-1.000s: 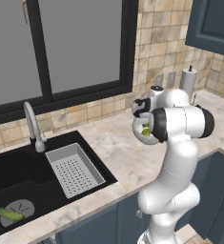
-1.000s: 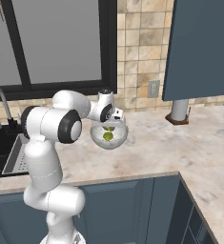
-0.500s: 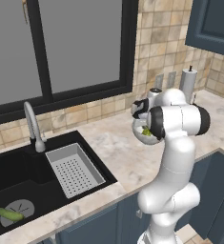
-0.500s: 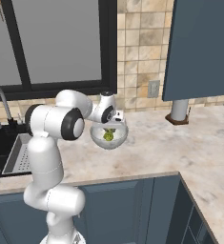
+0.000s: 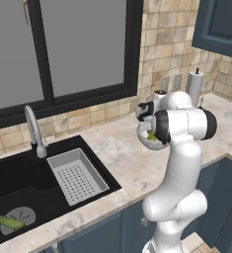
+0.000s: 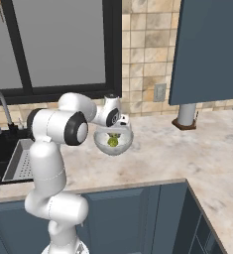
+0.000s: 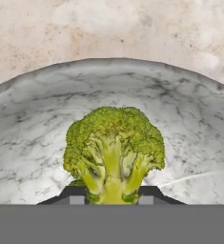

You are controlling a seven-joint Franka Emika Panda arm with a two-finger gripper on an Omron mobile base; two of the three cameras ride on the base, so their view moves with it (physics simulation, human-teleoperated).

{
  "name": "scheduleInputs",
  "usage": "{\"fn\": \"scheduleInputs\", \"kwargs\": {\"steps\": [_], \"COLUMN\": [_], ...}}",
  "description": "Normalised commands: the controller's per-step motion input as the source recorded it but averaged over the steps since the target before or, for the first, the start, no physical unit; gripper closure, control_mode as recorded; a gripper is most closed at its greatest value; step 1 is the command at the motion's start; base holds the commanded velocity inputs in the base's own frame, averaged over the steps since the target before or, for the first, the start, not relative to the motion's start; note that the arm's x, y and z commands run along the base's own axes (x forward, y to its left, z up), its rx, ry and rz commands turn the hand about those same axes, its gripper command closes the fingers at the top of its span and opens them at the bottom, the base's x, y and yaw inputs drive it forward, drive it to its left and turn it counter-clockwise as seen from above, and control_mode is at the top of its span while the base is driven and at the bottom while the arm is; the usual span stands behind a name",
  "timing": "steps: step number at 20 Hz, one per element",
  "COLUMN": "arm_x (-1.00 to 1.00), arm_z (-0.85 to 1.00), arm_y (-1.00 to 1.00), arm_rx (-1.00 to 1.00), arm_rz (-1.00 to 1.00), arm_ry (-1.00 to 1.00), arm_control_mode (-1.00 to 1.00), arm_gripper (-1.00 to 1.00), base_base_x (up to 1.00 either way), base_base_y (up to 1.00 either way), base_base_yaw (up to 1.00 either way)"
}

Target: Pick the broccolis from the cabinet and place them in one bowl. Pick the cucumber from the sink and place it in the other bowl.

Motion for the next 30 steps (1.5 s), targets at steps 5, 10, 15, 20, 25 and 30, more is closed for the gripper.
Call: {"fn": "scheduleInputs", "kwargs": {"steps": [5,10,15,20,25,30], "arm_x": [-0.02,-0.14,-0.19,-0.05,-0.22,-0.59], "arm_z": [0.0,0.13,0.38,0.46,0.43,0.38], "arm_y": [0.0,0.0,0.06,0.19,0.31,0.44], "arm_rx": [0.0,0.0,0.0,0.0,0.0,0.0], "arm_rz": [0.0,0.0,0.0,0.01,0.03,0.06], "arm_ry": [0.0,0.0,-0.02,-0.04,-0.03,-0.02], "arm_control_mode": [-1.0,-1.0,-1.0,-1.0,-1.0,-1.0], "arm_gripper": [-1.0,-1.0,-1.0,-1.0,-1.0,-1.0], "base_base_x": [0.0,0.0,0.0,0.0,0.0,0.0], "base_base_y": [0.0,0.0,0.0,0.0,0.0,0.0], "base_base_yaw": [0.0,0.0,0.0,0.0,0.0,0.0]}}
